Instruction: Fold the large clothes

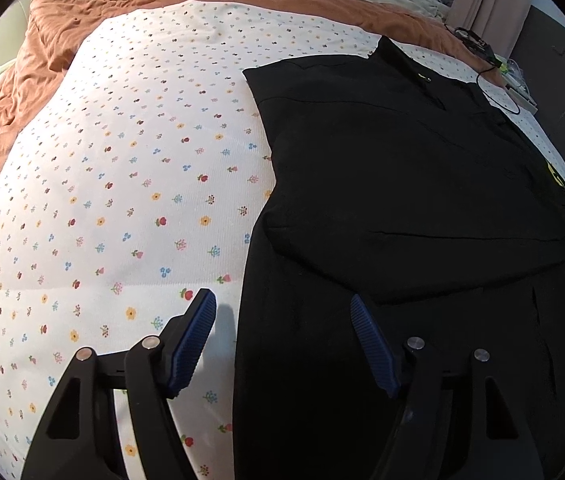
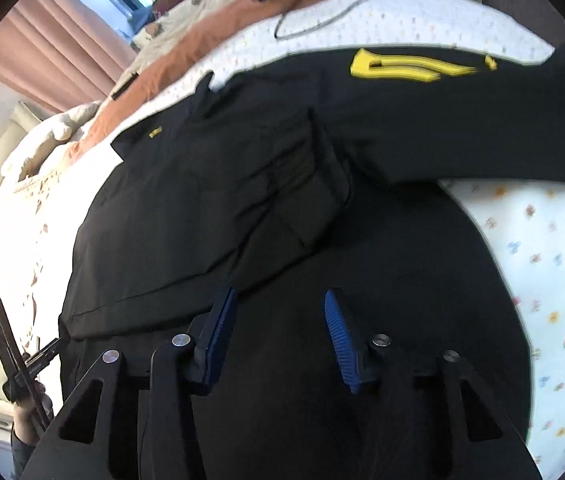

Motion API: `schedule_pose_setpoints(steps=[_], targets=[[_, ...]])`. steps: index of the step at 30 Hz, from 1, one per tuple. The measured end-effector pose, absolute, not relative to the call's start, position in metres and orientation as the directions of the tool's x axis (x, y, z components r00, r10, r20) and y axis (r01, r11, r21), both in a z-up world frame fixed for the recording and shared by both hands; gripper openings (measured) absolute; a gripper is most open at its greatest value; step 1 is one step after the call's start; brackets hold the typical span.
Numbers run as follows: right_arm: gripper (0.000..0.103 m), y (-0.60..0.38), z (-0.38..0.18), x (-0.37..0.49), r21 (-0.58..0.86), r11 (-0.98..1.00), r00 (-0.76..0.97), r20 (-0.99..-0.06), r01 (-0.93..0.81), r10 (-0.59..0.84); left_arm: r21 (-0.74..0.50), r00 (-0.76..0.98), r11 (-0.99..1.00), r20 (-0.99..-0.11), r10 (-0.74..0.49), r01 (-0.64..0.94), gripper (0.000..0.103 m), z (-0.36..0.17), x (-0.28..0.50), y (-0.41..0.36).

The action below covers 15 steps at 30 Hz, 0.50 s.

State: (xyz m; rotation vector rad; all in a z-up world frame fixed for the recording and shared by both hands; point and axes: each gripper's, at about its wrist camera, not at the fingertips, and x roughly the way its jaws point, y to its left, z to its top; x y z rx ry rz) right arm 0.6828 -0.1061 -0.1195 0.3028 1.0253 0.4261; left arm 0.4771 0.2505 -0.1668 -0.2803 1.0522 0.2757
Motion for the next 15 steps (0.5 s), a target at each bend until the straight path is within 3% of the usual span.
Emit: schedule_pose_setpoints(steps=[2,6,15], targets=[[0.036,-0.103,-0.119,0.695,0.420,0.887,0.455,-0.763,-0.194,0.460,-0.087,0.461,0.930,-0.882,0.095,-0.357,0.061,-0.170,0.481,0.253],[0.007,-0.099,-0.123,0.722,0.406,0.897,0.462,-0.770,-0.176,0.440,-0.082,0.444,0.920,-0.890,0.106,-0.384,0.058,-0.179,0.484,0.263],[0.004,-0.086,-0.125,0.746,0.352,0.917,0.474,-0.785,-0.188,0.399,-0.072,0.440,0.872,-0.882,0.171,-0.484,0.058,-0.176,0.482,0.287]])
